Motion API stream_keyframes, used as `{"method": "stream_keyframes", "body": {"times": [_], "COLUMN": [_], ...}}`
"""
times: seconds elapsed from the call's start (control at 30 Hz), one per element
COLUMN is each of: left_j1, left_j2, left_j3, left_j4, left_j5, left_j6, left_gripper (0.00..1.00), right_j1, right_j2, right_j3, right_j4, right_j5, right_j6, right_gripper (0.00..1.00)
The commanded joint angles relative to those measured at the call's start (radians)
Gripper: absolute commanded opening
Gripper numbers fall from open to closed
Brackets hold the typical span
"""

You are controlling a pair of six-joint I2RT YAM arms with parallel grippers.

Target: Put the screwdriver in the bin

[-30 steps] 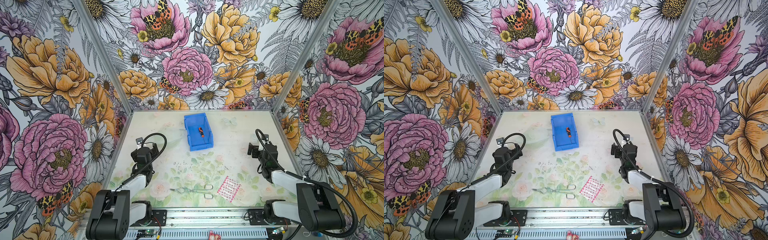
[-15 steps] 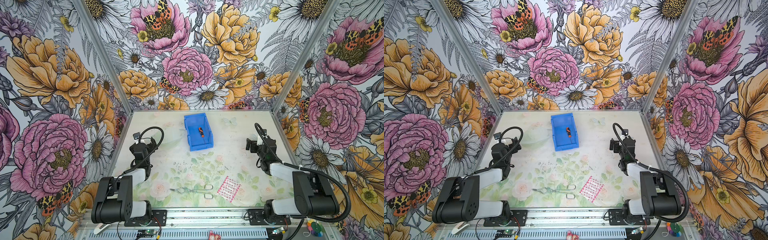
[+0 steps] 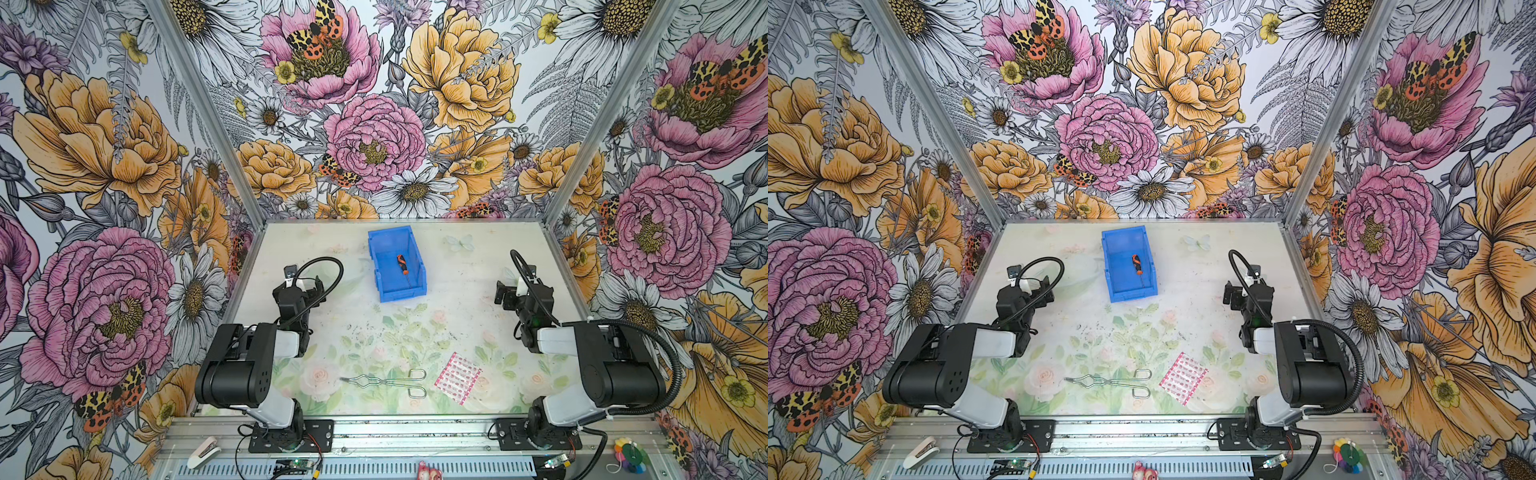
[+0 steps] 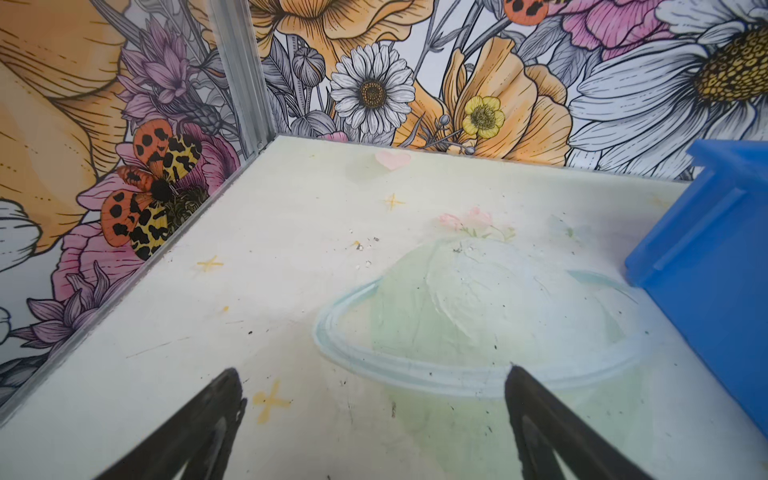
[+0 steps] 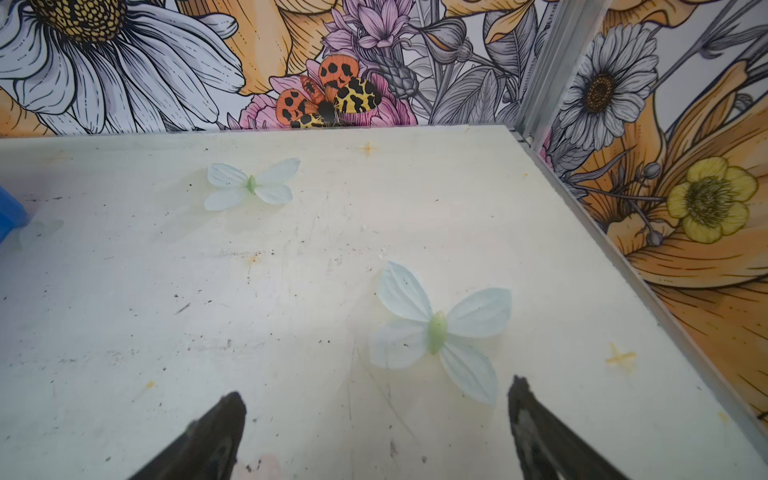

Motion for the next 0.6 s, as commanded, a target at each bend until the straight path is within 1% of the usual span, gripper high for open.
{"method": "stream_keyframes", "body": {"times": [0.0,0.03,0.07,0.1,0.27,0.3,0.57], "left_j1": [0.004,0.004,0.004,0.004,-0.009,-0.013,-0.015], "left_j2": [-0.002,-0.004,-0.002,-0.002,-0.003,-0.001,-0.002], "left_j3": [0.0,0.0,0.0,0.0,-0.007,-0.01,-0.009], "left_j4": [0.068,0.067,0.071,0.068,0.082,0.09,0.088], "left_j5": [0.002,0.002,0.001,0.002,-0.008,-0.042,-0.043], "left_j6": [0.02,0.02,0.021,0.02,0.026,0.03,0.03], "left_gripper": [0.99,0.99,0.99,0.99,0.99,0.99,0.99], "right_j1": [0.008,0.012,0.024,0.028,0.034,0.034,0.031], "right_j2": [0.004,0.006,0.005,0.006,-0.002,0.0,-0.002], "right_j3": [0.009,0.01,0.013,0.011,-0.002,-0.001,0.0], "right_j4": [0.084,0.084,0.078,0.082,0.098,0.099,0.097], "right_j5": [0.012,0.023,0.06,0.063,0.072,0.065,0.062], "right_j6": [0.004,0.001,0.0,-0.003,-0.007,-0.006,-0.006], "right_gripper": [1.0,1.0,0.99,0.99,0.99,0.99,0.99]}}
